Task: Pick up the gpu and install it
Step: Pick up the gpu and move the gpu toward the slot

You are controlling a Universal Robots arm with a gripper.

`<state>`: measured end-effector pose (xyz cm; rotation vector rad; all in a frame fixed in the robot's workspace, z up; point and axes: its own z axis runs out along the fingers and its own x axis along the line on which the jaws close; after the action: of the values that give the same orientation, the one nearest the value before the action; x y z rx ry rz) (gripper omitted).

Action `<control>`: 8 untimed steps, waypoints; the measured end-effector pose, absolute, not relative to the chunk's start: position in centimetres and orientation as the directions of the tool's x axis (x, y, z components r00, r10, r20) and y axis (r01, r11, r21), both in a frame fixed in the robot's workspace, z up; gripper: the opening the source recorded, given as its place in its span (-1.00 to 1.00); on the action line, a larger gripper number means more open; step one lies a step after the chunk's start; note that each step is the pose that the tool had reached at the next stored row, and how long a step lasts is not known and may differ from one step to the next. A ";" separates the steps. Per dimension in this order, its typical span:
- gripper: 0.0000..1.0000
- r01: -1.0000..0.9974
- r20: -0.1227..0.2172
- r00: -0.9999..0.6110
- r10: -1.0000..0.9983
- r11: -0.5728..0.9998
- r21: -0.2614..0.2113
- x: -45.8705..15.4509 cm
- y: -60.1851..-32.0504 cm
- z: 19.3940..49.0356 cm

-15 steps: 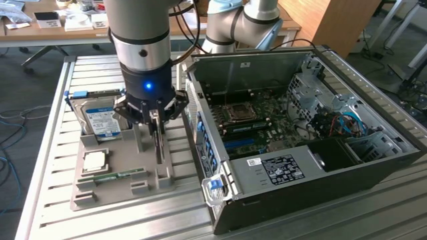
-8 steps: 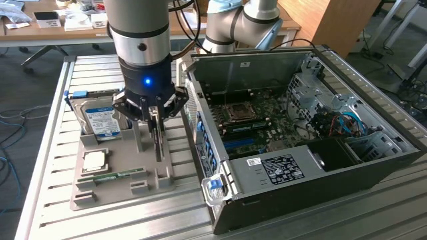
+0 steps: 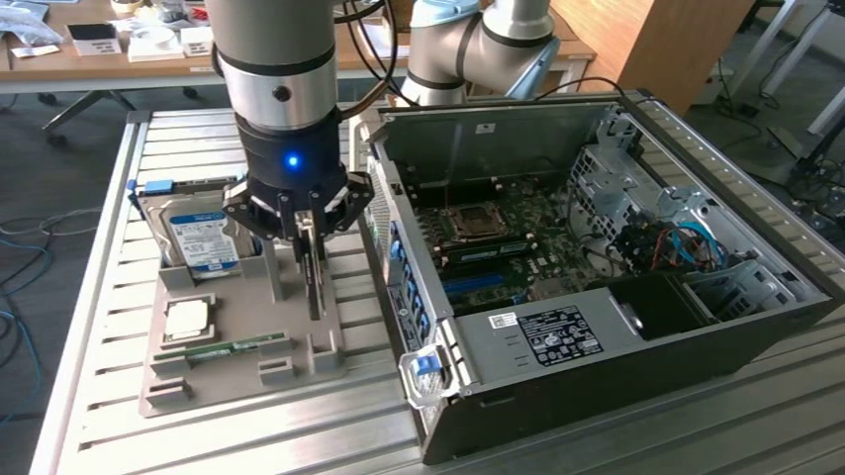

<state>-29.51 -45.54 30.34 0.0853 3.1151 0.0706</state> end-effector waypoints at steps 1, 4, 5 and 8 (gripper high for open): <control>-0.47 0.054 -0.023 -0.998 0.055 0.997 0.046 -29.5 -45.5 30.3; -0.47 0.054 -0.023 -0.998 0.055 0.997 0.046 -29.5 -45.5 30.4; -0.47 0.054 -0.023 -0.998 0.055 0.997 0.046 -29.5 -45.5 30.5; -0.47 0.054 -0.023 -0.998 0.055 0.997 0.046 -29.5 -45.5 30.9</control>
<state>-29.51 -45.54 30.88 0.0853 3.1152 0.0705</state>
